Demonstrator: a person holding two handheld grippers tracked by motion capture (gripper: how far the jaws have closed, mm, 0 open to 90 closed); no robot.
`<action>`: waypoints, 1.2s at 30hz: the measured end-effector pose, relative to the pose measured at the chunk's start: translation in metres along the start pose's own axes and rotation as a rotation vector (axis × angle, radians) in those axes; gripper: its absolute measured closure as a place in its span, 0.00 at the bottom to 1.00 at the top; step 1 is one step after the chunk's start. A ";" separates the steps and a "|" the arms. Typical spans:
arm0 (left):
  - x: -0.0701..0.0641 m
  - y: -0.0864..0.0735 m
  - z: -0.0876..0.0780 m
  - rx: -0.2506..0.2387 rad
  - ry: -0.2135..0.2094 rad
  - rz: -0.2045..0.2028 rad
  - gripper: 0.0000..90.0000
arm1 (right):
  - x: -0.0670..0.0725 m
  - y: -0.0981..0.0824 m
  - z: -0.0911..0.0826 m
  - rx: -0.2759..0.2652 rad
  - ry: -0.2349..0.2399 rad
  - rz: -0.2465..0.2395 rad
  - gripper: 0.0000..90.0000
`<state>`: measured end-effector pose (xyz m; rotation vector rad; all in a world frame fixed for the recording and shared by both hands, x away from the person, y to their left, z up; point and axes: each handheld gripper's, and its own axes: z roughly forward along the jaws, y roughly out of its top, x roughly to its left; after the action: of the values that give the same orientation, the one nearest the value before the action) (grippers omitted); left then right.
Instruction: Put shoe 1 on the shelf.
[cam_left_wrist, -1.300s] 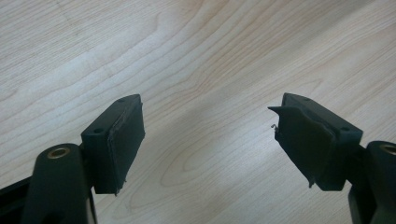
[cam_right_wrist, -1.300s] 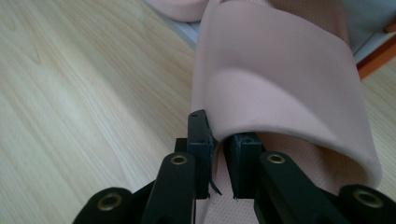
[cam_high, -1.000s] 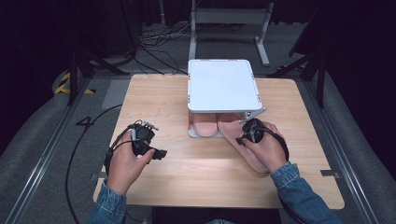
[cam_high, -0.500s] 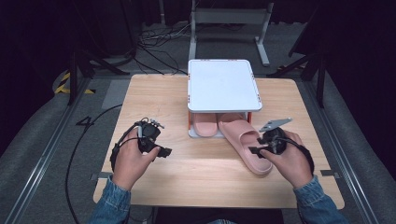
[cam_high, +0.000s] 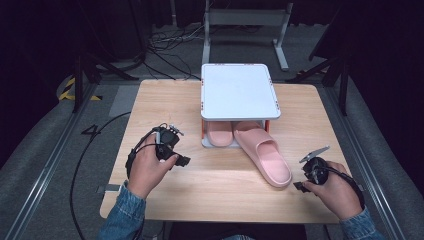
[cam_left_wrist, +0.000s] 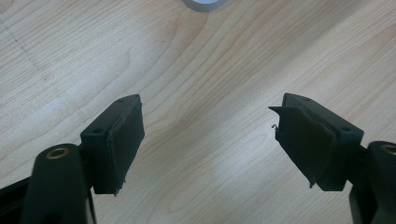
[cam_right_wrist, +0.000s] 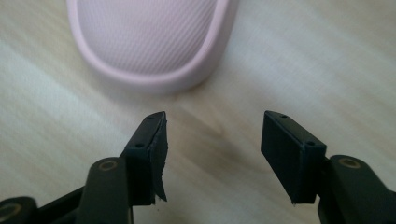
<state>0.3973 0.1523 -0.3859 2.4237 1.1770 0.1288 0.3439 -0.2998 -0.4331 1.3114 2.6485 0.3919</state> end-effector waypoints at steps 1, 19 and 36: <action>0.000 0.000 0.000 0.002 0.000 -0.003 0.26 | 0.001 -0.001 0.002 0.012 0.009 0.001 0.53; 0.003 -0.005 -0.002 0.002 0.002 -0.018 0.26 | 0.027 0.029 0.020 0.004 0.117 -0.036 0.84; 0.007 -0.014 -0.010 -0.013 0.012 -0.037 0.26 | 0.054 0.087 0.030 -0.089 0.132 -0.055 0.83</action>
<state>0.3887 0.1686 -0.3840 2.3917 1.2222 0.1391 0.3845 -0.2010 -0.4370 1.2232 2.7320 0.6008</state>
